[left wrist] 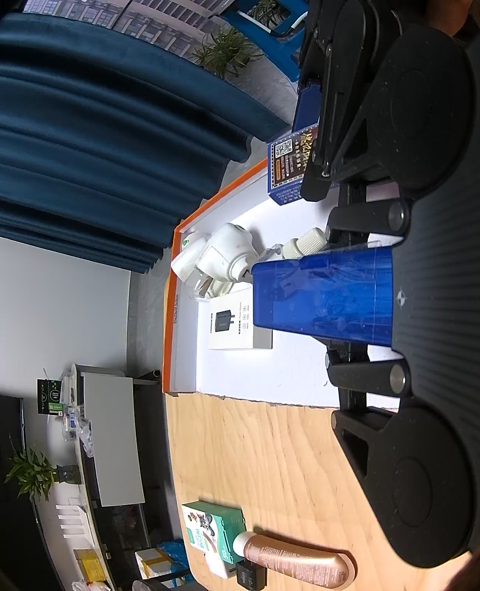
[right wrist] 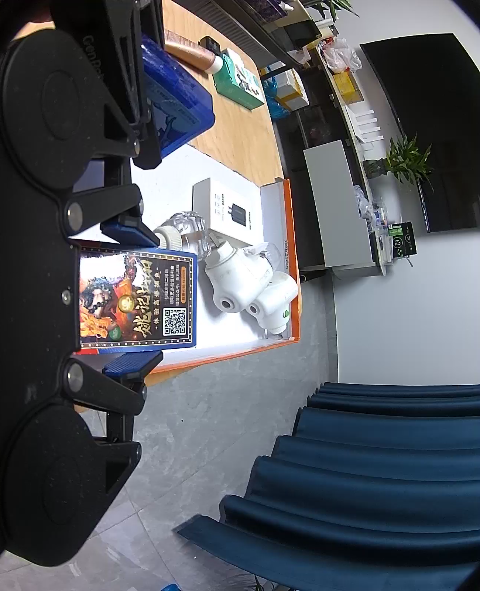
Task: Organize rigid objects
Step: 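Lower the blue case with left tool while right tool lowers the card box into the box, then release both items into the box and move both tools back over the table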
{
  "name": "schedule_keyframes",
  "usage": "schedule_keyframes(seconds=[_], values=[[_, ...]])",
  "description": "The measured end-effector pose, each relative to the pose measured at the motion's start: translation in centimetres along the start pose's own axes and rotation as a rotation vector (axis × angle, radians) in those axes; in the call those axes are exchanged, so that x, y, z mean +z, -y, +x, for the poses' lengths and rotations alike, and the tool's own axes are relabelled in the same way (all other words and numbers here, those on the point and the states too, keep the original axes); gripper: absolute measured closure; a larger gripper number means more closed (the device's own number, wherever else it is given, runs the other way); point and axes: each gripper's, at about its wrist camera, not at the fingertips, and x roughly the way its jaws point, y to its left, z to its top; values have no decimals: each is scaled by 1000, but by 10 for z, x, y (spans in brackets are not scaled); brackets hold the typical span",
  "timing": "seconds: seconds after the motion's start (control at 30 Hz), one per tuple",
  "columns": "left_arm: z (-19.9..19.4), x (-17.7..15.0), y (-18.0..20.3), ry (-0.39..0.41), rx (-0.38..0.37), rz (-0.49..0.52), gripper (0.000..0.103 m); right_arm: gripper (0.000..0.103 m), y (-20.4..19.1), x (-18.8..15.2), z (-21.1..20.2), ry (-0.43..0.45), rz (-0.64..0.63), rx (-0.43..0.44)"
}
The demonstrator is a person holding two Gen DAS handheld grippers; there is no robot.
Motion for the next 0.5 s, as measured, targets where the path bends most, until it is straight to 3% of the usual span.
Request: schedule_keyframes(seconds=[0.3, 0.4, 0.5], values=[[7, -2, 0, -20, -25, -5, 69, 32, 0, -1, 1, 6, -14, -25], [8, -3, 0, -29, -41, -7, 69, 27, 4, 0, -4, 31, 13, -35], [6, -3, -1, -30, -53, -15, 60, 27, 8, 1, -11, 58, 47, -37]])
